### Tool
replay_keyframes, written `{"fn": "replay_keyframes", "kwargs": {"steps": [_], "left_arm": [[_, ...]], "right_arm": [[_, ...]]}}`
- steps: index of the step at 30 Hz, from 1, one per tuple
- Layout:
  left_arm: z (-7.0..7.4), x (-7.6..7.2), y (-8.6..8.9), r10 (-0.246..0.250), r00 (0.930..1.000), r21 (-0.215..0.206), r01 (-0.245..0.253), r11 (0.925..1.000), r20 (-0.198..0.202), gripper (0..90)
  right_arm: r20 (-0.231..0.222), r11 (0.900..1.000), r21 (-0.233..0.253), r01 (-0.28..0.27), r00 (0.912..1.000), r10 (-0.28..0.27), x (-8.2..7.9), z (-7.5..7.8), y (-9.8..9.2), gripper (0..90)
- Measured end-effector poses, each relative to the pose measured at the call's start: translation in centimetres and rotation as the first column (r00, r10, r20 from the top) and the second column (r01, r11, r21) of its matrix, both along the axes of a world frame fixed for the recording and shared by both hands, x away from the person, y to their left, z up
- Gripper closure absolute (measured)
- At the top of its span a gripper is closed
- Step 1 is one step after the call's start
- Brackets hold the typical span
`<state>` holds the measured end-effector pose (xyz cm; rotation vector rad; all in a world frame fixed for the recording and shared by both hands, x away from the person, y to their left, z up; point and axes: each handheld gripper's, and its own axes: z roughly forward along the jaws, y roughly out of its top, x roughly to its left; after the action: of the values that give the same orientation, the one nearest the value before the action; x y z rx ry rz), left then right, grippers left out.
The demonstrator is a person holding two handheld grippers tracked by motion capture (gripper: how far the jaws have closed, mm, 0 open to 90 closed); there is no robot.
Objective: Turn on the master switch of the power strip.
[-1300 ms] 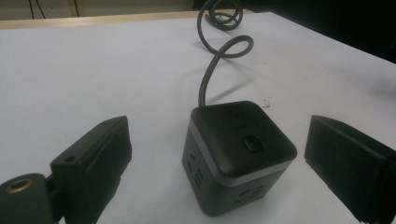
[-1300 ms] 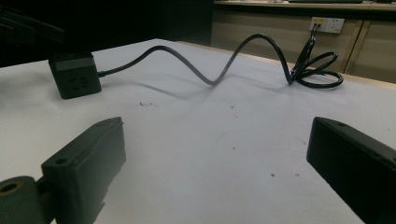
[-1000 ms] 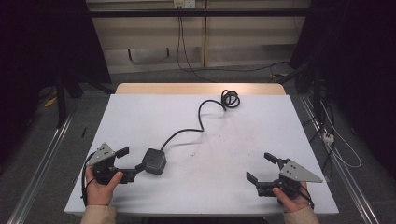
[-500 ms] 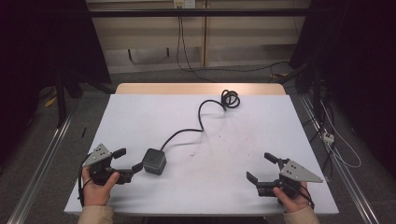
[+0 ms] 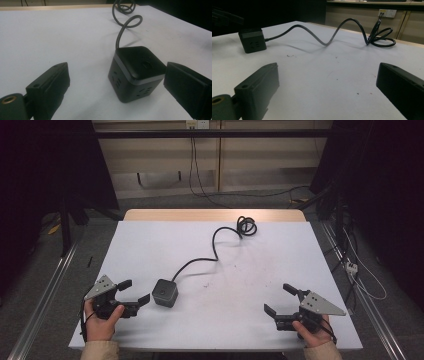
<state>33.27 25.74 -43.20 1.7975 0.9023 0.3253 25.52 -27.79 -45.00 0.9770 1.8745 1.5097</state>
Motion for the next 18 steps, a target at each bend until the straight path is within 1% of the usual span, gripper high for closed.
{"fn": "replay_keyframes", "kwargs": {"steps": [12, 18], "left_arm": [[-0.39, -0.09, 0.78, 0.011, 0.9999, -0.001, -0.011, 0.9999, -0.009, 6.3], [-0.58, -0.26, 1.02, 0.017, 0.9998, 0.002, -0.017, 0.9998, -0.003, 6.3]], "right_arm": [[0.000, 1.000, 0.000, -0.001, 1.0000, 0.001, -0.02, 0.02, -0.01, 4.0], [0.000, 1.000, -0.001, -0.001, 1.0000, 0.001, -0.05, 0.03, -0.03, 4.1]]}}
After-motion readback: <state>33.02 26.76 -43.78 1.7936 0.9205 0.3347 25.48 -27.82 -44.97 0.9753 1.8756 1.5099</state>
